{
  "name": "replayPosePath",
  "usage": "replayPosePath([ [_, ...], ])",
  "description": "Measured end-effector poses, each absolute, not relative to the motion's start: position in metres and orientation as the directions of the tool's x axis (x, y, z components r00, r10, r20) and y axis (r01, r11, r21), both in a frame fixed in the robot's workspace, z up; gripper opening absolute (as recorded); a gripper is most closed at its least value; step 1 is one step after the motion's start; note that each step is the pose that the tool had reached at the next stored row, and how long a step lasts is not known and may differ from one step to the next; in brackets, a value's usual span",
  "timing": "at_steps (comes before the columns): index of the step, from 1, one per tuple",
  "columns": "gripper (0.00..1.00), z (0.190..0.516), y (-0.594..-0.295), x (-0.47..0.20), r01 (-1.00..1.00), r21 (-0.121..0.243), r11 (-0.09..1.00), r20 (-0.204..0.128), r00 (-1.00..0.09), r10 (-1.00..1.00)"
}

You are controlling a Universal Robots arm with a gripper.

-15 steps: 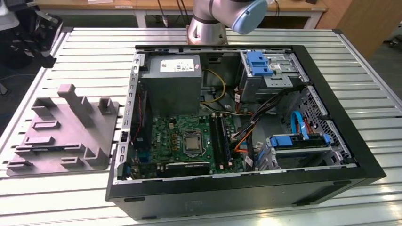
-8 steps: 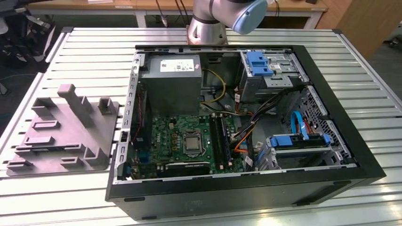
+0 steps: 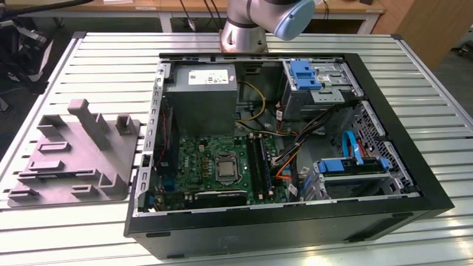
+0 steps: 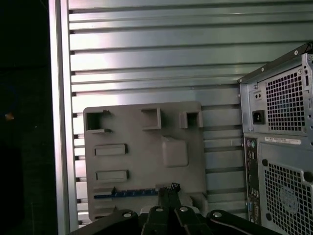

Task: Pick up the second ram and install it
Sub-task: 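Reach for the second ram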

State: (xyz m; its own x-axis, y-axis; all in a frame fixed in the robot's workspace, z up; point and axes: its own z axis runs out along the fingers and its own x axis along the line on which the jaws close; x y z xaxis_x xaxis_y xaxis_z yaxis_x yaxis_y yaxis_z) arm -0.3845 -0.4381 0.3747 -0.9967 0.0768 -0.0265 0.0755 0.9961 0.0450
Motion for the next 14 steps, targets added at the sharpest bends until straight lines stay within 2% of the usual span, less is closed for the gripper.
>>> replayPosePath([
  [14, 0.10, 0.358, -0.466, -0.400, 0.076, 0.045, 0.996, -0.026, -0.997, 0.077],
])
